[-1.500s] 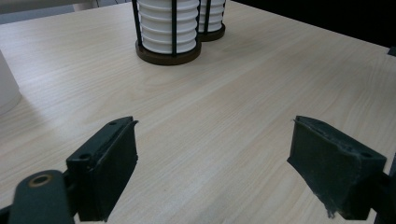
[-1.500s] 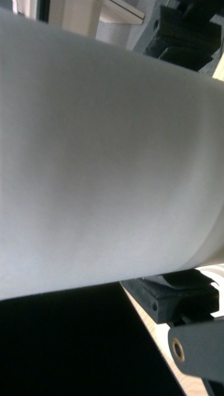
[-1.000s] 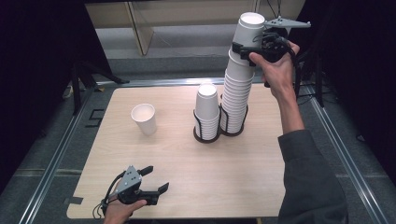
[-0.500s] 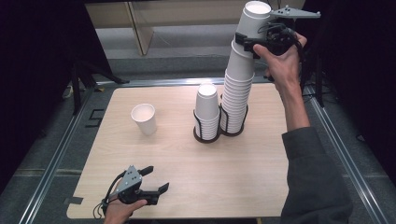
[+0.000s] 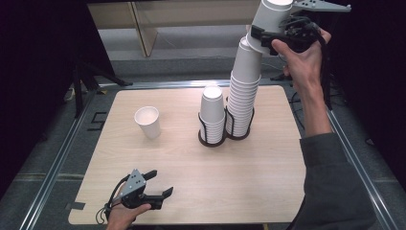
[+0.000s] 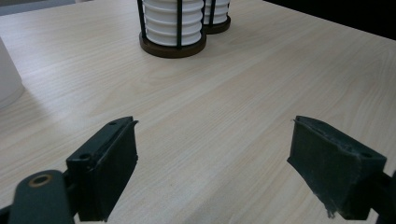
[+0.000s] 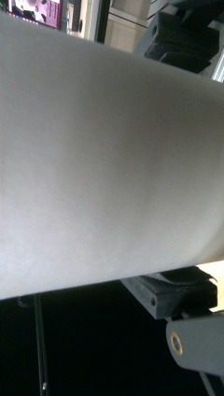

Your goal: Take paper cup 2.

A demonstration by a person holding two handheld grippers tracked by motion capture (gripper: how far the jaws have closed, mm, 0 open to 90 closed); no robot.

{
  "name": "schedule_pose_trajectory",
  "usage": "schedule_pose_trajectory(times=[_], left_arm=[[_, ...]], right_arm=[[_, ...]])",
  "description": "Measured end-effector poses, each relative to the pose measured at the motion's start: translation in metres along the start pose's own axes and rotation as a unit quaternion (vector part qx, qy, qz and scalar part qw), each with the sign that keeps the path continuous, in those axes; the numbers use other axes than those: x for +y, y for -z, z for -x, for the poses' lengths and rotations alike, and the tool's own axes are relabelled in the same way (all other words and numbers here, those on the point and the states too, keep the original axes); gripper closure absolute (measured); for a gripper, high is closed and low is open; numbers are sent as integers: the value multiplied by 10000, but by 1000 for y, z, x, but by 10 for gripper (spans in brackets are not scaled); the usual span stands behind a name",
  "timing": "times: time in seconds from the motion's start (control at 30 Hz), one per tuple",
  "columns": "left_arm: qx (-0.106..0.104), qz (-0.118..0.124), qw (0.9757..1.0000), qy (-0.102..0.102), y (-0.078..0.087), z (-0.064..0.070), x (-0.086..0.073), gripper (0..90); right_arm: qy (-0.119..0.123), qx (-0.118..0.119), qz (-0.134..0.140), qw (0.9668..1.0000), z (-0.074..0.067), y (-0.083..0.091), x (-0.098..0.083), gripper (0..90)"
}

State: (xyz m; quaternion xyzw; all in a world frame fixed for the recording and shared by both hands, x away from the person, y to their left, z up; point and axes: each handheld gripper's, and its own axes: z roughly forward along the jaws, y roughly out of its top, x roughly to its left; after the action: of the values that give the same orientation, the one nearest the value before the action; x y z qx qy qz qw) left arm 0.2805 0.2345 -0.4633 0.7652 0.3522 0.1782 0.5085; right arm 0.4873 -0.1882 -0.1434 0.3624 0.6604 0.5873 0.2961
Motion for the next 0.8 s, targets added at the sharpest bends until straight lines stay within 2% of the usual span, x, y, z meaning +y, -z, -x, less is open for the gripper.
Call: schedule_pose_trajectory(times=[0.03,0.13,0.17,0.27,0.3,0.37,0.4,0.53,0.6,0.63,0.67,0.73,0.77,0.8], left_arm=[[21,5,10000,41,-1,1,0,145],[-9,-45,10000,-37,-2,0,0,145],[-5,-1,10000,14,-3,1,0,145],[51,-119,9999,-59,-3,-1,1,145],[-10,35,10000,49,-5,-1,1,145],[0,-13,10000,-34,-5,-3,2,145],[23,49,10000,15,-6,-3,2,145],[112,34,9999,-15,-7,-4,5,145],[128,42,9999,-1,-8,-5,6,145],[107,110,9999,3,-10,-5,6,145],[79,174,9998,68,-12,-4,6,145],[74,88,9999,38,-13,-4,7,145],[28,167,9998,53,-16,-3,6,145],[11,110,9999,54,-16,-3,6,145]], right_arm=[[12,12,13,10000,0,4,0,181],[58,20,-30,10000,0,16,-3,182],[61,23,-63,10000,0,20,-4,182],[137,39,-174,9997,-2,33,-11,182],[119,76,-201,9997,-2,37,-14,181],[101,132,-248,9996,-3,44,-21,181],[118,145,-270,9995,-3,48,-25,181],[142,230,-345,9990,-7,59,-45,181],[67,311,-398,9987,-11,63,-58,181],[129,323,-402,9986,-11,65,-62,181],[91,344,-402,9986,-14,66,-68,181],[107,391,-486,9980,-19,68,-80,181],[154,433,-477,9978,-20,68,-85,181],[120,489,-486,9975,-23,70,-90,181]])
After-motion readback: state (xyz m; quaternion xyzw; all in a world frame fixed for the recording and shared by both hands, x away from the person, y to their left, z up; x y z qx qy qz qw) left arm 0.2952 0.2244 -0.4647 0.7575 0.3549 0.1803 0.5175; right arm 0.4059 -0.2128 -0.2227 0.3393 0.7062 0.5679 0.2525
